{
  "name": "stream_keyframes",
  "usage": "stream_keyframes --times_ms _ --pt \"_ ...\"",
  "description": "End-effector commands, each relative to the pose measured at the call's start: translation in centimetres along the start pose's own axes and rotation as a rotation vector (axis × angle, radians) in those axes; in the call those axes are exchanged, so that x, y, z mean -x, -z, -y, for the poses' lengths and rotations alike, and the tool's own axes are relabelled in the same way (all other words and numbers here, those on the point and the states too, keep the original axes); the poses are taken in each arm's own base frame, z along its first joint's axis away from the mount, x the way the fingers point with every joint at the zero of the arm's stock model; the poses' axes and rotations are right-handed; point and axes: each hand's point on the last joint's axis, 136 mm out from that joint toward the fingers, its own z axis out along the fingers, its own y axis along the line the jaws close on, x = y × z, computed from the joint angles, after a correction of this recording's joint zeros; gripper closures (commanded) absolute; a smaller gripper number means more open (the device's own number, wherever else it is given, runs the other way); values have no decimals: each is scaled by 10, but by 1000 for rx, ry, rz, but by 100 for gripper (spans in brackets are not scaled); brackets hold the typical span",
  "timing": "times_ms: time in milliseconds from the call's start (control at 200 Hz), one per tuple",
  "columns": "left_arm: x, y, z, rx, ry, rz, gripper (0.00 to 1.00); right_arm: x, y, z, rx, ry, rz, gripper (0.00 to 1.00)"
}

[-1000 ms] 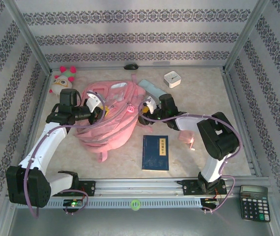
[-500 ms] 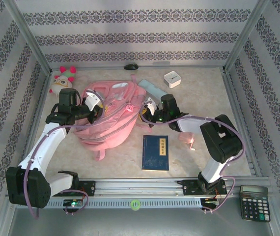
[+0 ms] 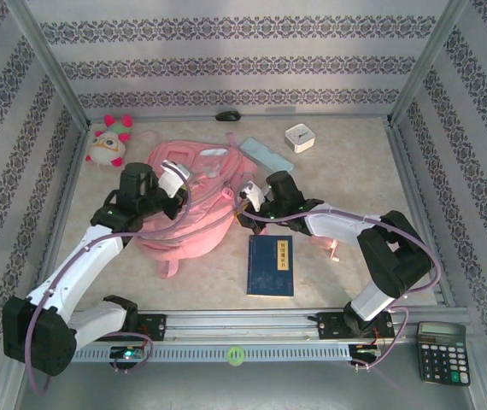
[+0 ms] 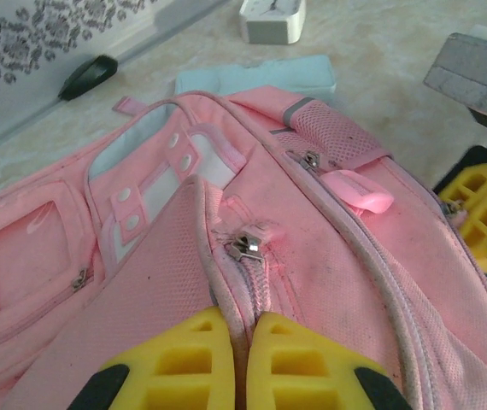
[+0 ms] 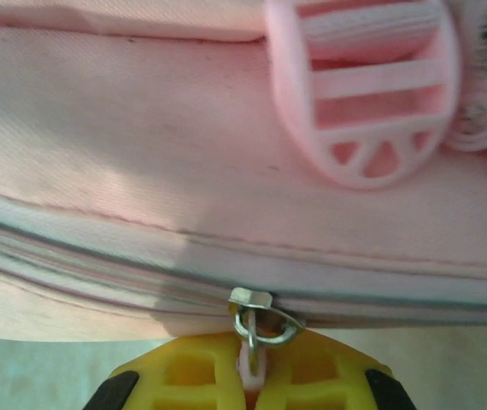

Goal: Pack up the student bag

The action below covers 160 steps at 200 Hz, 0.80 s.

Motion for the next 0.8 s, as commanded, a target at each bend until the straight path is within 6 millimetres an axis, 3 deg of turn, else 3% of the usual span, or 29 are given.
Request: stream_keyframes --times_ms 0,170,335,450,525,545,660,794 --pt "20 5 -27 212 101 80 100 16 4 -21 37 -77 -14 100" --pt "20 -16 -15 260 145 75 100 16 1 -57 91 -114 -41 100" --pt "25 -39 -4 293 194 75 100 15 -5 -82 137 -262 -67 100" --pt "25 -54 -1 302 264 93 100 16 -7 -92 170 -392 -71 100" --pt "28 -61 8 249 265 104 100 11 -6 -88 161 -463 -70 100" --pt "29 -62 10 233 260 108 96 10 -5 -84 152 -475 -67 100" --pt "33 -54 34 97 129 118 51 4 0 -64 112 -515 -56 100" --pt "13 -32 36 30 -48 52 16 7 8 -52 119 -505 -45 100"
